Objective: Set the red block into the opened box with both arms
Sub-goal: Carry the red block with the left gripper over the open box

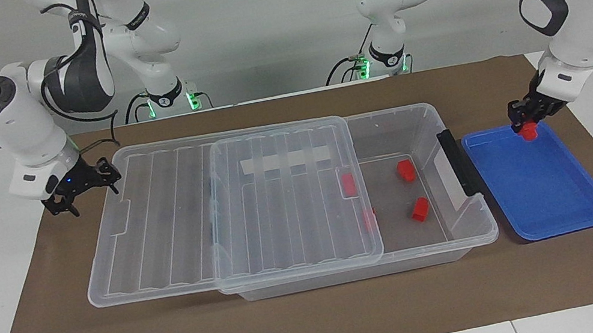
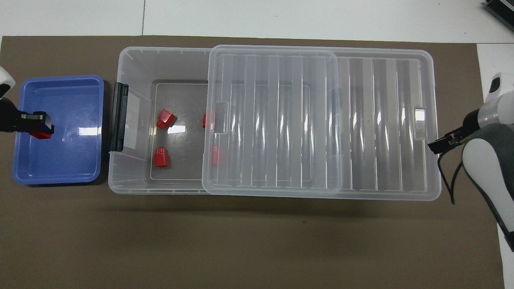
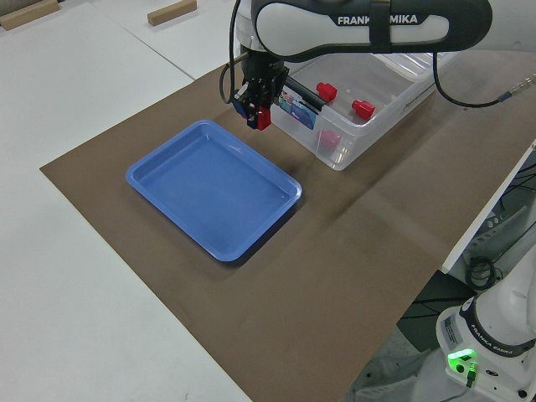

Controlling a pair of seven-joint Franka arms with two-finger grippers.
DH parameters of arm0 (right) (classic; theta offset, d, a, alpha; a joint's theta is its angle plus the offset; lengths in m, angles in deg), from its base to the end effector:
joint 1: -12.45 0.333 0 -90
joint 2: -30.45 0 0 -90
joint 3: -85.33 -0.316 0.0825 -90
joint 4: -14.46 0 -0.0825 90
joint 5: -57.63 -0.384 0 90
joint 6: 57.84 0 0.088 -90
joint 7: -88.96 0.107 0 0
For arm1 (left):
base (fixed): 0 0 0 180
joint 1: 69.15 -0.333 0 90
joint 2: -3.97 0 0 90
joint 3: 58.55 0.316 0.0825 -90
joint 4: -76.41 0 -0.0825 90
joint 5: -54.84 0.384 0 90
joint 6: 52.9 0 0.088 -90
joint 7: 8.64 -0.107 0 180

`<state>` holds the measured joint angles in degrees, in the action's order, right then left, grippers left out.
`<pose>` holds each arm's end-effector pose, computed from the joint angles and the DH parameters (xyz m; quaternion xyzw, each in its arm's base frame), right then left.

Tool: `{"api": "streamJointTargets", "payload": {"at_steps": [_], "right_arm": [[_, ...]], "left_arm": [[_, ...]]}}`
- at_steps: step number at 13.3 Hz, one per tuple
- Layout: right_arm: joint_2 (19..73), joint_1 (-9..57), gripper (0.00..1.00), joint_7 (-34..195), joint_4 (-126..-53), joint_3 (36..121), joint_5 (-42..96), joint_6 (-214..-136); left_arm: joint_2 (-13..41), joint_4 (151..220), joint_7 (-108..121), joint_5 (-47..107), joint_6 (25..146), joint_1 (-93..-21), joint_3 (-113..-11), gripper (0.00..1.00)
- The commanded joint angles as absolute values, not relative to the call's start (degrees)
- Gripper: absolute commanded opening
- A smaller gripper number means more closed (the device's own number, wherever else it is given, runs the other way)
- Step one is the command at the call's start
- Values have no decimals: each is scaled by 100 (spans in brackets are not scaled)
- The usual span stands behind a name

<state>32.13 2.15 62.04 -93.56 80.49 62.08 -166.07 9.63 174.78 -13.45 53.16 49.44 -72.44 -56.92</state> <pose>0.5632 -0.0600 0.4857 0.9794 0.1984 -0.0221 0.0305 0.5887 0.0476 0.5168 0.9998 0.0043 -0.0136 0.0141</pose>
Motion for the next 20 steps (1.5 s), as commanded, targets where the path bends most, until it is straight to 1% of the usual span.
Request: {"api": "streamJointTargets", "payload": {"at_steps": [1,3,5,7,9,11,13,15,17,18,19,20], "right_arm": [[2870,347,98,7230,-9400,7970,6264,-16401],[2702,654,99,8309,-9409,7970,6221,-16262],[2614,1014,100,9357,-9374,7970,6185,-16208],[2675,1235,100,9974,-9033,7961,6176,-16007],[2728,1288,100,10449,-8567,7961,6115,-15787],[2728,1280,100,10697,-8294,7970,6106,-15725],[2772,1219,100,10697,-7995,7970,6106,-15506],[2860,1183,100,10706,-7644,7970,6097,-15120],[3043,1174,100,10697,-7283,7970,6088,-14838],[3071,1166,100,10697,-7247,7979,6062,-14811],[3071,1157,100,10697,-7246,8014,5984,-14749],[3071,1157,100,10697,-7246,8023,5931,-14697]], "left_arm": [[609,17265,-559,5159,4405,-6811,-5740,0],[441,17273,-109,4870,4334,-6695,-5880,0],[432,17273,381,4842,4351,-6607,-6205,0],[432,17317,718,4912,4561,-6441,-6461,0],[501,17326,1259,4956,4912,-6055,-6461,0],[685,17422,1693,5201,5316,-5730,-6470,0],[923,17676,2000,5351,5860,-5536,-6470,0],[1116,17984,2046,5466,6432,-5491,-6470,0],[1161,18362,2054,5475,6994,-5473,-6470,0],[1353,18407,2107,5545,7171,-5439,-6470,0],[1581,18355,2325,5841,7242,-5229,-6462,0],[1661,18337,2623,6140,7295,-5201,-6461,0]]}}
